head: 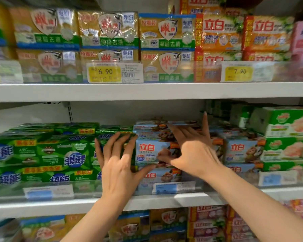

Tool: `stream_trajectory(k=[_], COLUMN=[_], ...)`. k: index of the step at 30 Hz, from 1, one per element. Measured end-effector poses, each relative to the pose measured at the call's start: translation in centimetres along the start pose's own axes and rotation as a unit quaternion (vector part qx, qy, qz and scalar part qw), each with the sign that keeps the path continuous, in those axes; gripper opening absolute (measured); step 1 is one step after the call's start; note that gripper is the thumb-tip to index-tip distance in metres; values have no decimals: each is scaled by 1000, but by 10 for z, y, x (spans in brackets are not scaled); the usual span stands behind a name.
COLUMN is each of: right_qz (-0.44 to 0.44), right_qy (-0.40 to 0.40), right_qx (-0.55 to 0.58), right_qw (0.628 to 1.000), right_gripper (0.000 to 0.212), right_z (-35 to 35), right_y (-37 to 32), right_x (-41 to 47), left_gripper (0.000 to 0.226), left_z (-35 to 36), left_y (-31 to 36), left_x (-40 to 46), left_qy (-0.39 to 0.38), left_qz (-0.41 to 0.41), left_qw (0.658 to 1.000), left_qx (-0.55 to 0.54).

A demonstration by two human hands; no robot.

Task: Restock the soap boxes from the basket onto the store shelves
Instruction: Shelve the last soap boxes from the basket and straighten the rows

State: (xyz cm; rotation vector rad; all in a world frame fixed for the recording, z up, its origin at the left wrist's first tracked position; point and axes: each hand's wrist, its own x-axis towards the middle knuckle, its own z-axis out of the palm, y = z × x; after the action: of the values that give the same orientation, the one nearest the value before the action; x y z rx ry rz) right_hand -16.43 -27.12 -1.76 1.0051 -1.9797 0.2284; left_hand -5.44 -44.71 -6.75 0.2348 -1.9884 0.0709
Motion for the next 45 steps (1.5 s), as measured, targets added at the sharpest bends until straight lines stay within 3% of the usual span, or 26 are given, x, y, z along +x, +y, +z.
stream_trajectory(k=[12,15,20,22,26,31,36,41,45], right_qz=[-53,-70,43,52,30,29,35,-6,6], right_qy=[33,81,205,192,176,161,158,155,183], right_qx=[46,41,-21,-38,-54,-63,-24,-2,43], right_qw=[997,993,978,979,982,984,986,988,982], right_gripper=[58,52,50,46,46,66,50,51,43], right_z=[3,4,12,18,22,30,29,32,21], right_y=[11,11,32,39,41,45,39,40,53], right_x=[-3,-12,-67,-82,-89,-94,-97,-104,-108], left_gripper=[74,74,74,74,65,65,62,62,53], left_z=[-11,-12,-8,0,14,19,13,17,31], left_y=[-19,-15,13,32,57,59,62,103,120], left_x=[7,8,16,14,2,-2,-1,14,9], left_qy=[-26,-20,3,-16,9,61,48,-4,-5], left_qz=[59,55,193,229,182,171,166,233,211], left_qw=[996,997,980,972,983,983,985,972,977], left_qx=[62,42,37,42,35,37,30,2,-27])
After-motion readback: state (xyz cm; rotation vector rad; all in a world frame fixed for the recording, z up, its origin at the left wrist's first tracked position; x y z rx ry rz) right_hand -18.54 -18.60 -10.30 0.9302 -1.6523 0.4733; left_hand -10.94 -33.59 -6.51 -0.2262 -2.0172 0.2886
